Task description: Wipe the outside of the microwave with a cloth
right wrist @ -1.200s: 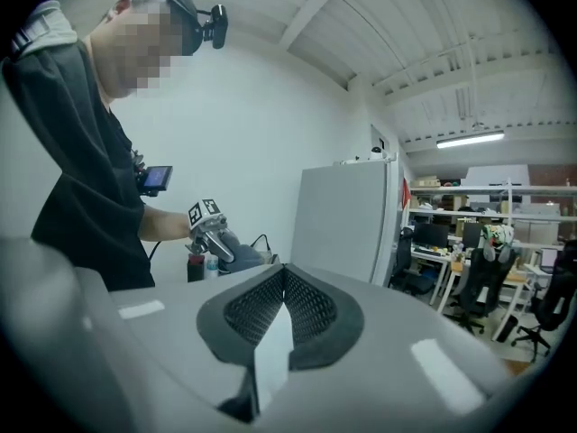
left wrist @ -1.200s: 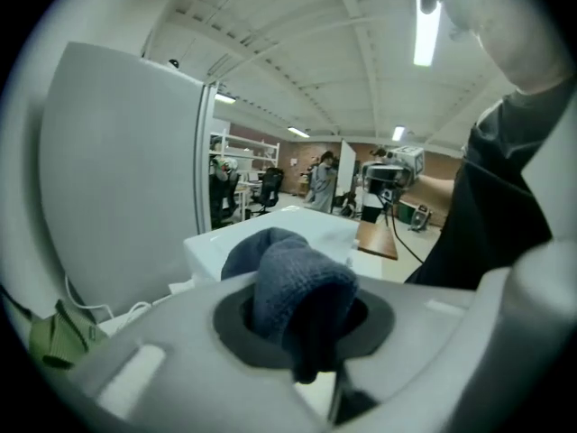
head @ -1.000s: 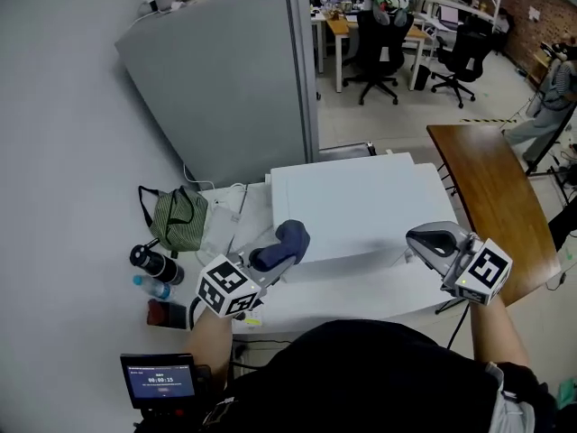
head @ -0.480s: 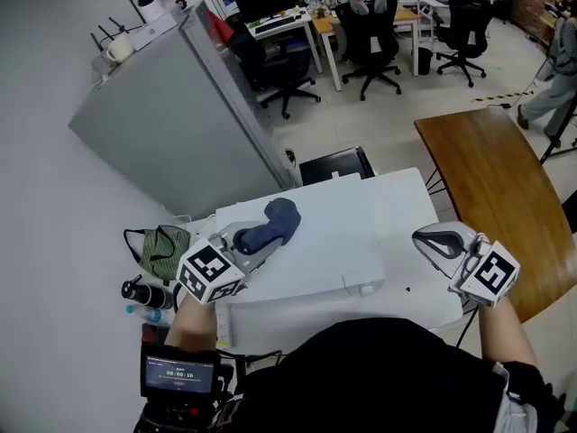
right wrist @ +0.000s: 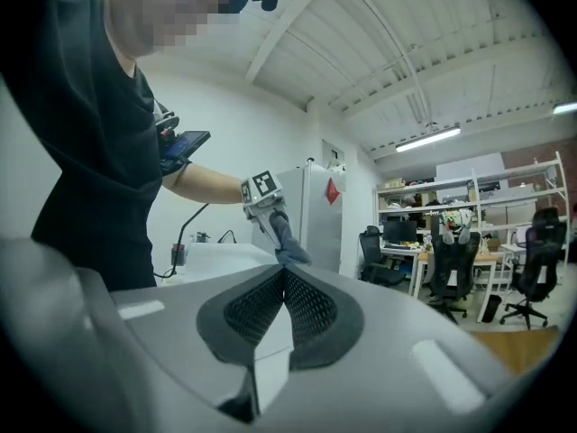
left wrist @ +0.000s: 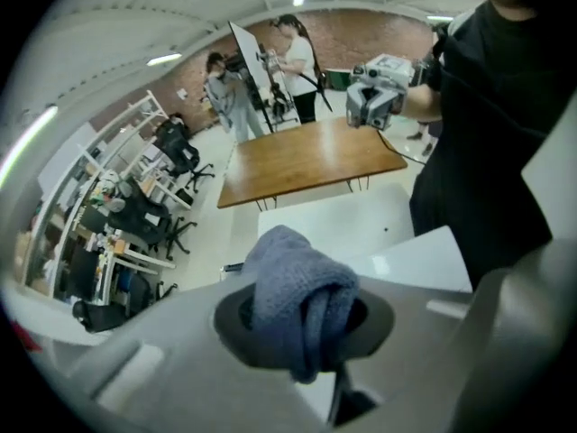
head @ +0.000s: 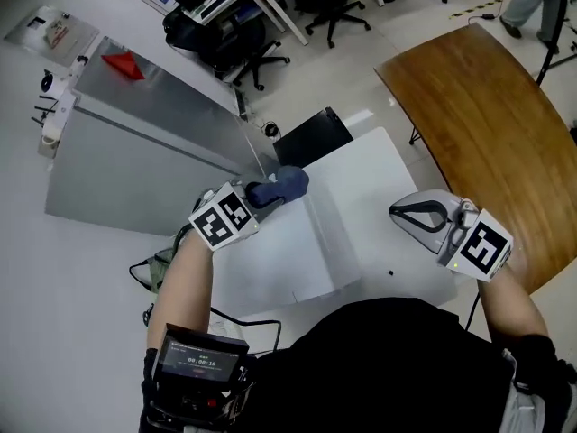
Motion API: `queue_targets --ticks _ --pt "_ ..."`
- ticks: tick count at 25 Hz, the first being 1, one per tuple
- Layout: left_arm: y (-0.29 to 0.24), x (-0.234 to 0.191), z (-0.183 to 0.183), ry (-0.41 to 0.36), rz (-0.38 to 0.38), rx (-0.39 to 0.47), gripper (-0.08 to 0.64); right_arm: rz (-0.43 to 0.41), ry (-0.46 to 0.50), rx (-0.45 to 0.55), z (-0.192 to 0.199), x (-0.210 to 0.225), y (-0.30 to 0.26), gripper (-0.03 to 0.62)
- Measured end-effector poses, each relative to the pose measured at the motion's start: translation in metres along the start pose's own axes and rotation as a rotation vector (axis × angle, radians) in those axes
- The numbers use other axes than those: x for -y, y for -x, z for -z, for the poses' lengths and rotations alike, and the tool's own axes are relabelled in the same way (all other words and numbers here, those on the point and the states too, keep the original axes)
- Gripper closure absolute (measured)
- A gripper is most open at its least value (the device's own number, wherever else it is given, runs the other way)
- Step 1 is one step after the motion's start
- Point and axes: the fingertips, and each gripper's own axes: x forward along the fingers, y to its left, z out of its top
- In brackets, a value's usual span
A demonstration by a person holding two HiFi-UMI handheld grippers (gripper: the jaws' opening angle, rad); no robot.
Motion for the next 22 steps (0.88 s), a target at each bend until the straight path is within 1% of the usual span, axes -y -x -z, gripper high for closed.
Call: queue_targets --ticks 2,5,6,7,8,10,14,15,17,18,21,22 --pt "-0.025 -0.007 -0.003 -0.045 0.078 -0.103 0.500 0.028 -0.025 0.001 0.009 0.006 0.013 0.586" --pt "-0.055 -0.007 0.009 -0.117 0.194 -0.308 0.500 0.075 -0.058 -0.004 0.023 0.013 0.034 0.586" --pt "-0.059 -0.005 0.012 -0.127 0.237 -0.368 0.500 0.089 -0.072 -0.003 0.028 0.014 0.040 0.586" --pt "-0.061 -0.001 0.013 -0.130 0.278 -0.409 0.500 0.103 -0.087 -0.002 0.033 0.015 0.045 0.586" --pt "-0.062 0.000 0.013 -0.136 0.308 -0.438 0.500 0.116 -0.102 0.000 0.037 0.016 0.049 0.586" --pt "-0.067 -0.002 0.010 -0.171 0.337 -0.474 0.500 0.137 -0.128 0.001 0.044 0.018 0.054 0.586" --pt "-0.089 -0.005 0.001 -0.261 0.347 -0.507 0.501 0.157 -0.159 -0.009 0.057 0.019 0.059 0.586" --pt "-0.096 -0.001 0.003 -0.269 0.368 -0.523 0.502 0.160 -0.163 -0.011 0.060 0.019 0.060 0.586" --pt "-0.110 0.013 0.012 -0.258 0.443 -0.577 0.502 0.168 -0.169 -0.008 0.065 0.018 0.062 0.586" --pt "-0.119 0.017 0.016 -0.258 0.467 -0.608 0.502 0.174 -0.171 -0.007 0.068 0.018 0.063 0.586" --pt "-0.154 0.020 0.034 -0.267 0.508 -0.704 0.503 0.200 -0.184 -0.015 0.083 0.021 0.073 0.586" --pt "-0.167 0.022 0.040 -0.270 0.533 -0.742 0.503 0.214 -0.197 -0.018 0.089 0.023 0.078 0.586"
